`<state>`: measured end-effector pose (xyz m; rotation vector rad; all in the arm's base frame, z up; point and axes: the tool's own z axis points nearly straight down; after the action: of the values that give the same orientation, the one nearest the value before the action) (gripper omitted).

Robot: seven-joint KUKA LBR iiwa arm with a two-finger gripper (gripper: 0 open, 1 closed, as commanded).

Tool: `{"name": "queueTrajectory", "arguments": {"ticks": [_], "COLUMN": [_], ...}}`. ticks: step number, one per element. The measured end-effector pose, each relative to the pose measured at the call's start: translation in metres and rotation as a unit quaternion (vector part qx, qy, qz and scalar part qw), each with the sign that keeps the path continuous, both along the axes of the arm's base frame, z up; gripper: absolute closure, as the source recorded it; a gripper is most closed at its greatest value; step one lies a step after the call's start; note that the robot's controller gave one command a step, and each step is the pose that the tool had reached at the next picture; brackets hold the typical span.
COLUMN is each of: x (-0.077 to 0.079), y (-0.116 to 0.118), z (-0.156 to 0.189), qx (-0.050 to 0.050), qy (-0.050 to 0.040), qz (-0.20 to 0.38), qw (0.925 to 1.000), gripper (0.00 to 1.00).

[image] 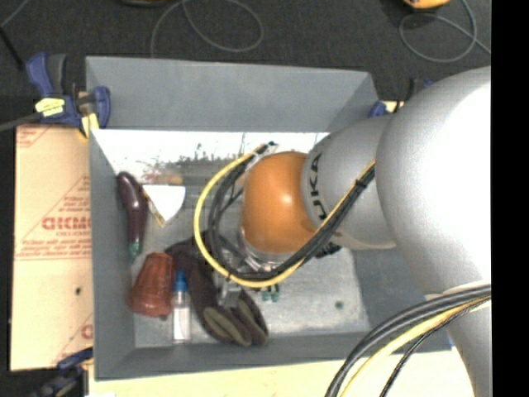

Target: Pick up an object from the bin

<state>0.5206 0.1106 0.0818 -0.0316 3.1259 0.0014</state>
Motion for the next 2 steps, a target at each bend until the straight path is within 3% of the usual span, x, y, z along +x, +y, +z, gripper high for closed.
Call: {"name": "queueTrajectory", "arguments": {"ticks": [2], "x": [-0.0012], "y": [-0.0005], "z": [0.0044], "qx": [0.000], "qy": [0.0021], "qz": [0.001], "qw": [1.0000], "gripper": [1.00]}}
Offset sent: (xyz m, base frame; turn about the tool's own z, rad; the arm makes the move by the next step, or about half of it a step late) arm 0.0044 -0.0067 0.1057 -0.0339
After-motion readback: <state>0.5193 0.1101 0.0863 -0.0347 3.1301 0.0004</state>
